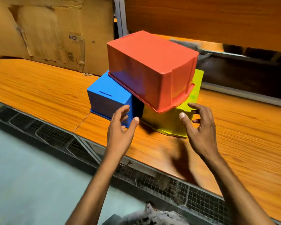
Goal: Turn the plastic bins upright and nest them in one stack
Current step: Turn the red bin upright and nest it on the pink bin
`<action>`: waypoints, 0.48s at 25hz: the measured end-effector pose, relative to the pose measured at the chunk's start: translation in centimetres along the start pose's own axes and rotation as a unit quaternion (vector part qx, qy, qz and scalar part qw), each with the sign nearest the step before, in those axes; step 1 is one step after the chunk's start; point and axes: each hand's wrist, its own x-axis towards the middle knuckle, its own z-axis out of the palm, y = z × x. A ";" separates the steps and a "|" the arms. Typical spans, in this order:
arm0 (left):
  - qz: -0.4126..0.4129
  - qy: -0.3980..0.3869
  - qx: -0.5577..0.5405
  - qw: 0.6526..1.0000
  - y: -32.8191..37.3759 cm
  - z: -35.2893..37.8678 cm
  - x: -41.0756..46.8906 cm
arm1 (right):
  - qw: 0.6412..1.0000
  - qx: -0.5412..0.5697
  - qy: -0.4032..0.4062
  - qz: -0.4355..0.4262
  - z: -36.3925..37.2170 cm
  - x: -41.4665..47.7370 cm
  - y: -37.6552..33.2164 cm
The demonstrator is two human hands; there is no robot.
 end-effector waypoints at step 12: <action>0.082 -0.055 -0.022 0.995 4.3 3.2 8.6 | 0.992 0.016 0.057 0.109 1.4 12.7 -2.4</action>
